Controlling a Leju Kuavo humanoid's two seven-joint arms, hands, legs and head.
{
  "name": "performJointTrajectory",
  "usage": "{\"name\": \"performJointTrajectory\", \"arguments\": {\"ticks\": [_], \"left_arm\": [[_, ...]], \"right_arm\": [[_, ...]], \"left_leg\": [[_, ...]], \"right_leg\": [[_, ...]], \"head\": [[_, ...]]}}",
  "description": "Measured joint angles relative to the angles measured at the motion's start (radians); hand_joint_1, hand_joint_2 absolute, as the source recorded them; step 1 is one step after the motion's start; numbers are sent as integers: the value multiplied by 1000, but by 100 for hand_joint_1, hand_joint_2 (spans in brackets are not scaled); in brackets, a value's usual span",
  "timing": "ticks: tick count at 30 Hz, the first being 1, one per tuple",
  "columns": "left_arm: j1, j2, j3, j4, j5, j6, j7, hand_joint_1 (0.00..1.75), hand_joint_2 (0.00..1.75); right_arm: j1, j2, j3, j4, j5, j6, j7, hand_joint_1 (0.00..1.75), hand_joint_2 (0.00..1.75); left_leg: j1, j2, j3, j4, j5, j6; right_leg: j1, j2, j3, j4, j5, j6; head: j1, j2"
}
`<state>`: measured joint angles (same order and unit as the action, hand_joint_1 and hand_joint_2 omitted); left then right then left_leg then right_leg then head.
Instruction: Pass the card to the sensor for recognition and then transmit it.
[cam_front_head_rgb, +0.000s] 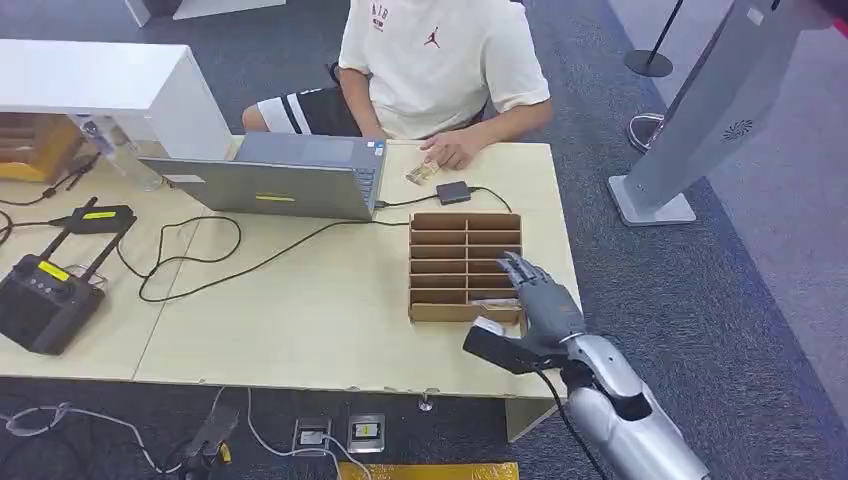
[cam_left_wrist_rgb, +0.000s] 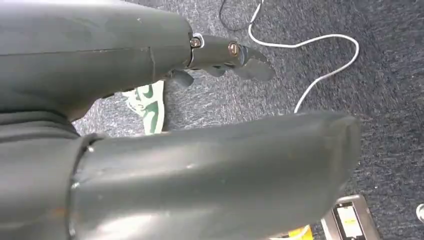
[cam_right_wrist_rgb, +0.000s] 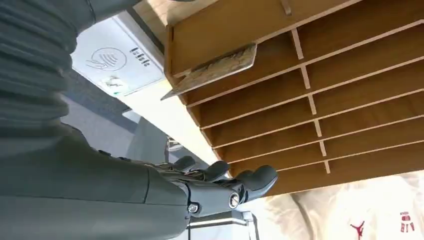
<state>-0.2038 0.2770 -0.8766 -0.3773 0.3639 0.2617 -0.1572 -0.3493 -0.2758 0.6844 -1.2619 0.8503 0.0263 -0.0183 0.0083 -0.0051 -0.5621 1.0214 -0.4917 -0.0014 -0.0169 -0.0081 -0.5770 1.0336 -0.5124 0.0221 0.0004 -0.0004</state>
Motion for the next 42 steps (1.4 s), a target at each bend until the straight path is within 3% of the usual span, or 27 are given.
{"name": "performJointTrajectory", "arguments": {"ticks": [15, 16, 42], "left_arm": [[0, 0, 0, 0, 1, -8, 0, 0, 0], [0, 0, 0, 0, 1, -8, 0, 0, 0], [1, 0, 0, 0, 4, 1, 6, 0, 0]], "right_arm": [[-25, 23, 4, 57, -23, 15, -18, 0, 175], [-25, 24, 4, 60, -24, 15, -18, 175, 175], [-40, 31, 4, 101, -48, 25, -15, 175, 175]], "left_leg": [[0, 0, 0, 0, 0, 0], [0, 0, 0, 0, 0, 0], [0, 0, 0, 0, 0, 0]], "right_leg": [[0, 0, 0, 0, 0, 0], [0, 0, 0, 0, 0, 0], [0, 0, 0, 0, 0, 0]], "head": [[0, 0], [0, 0], [0, 0]]}}
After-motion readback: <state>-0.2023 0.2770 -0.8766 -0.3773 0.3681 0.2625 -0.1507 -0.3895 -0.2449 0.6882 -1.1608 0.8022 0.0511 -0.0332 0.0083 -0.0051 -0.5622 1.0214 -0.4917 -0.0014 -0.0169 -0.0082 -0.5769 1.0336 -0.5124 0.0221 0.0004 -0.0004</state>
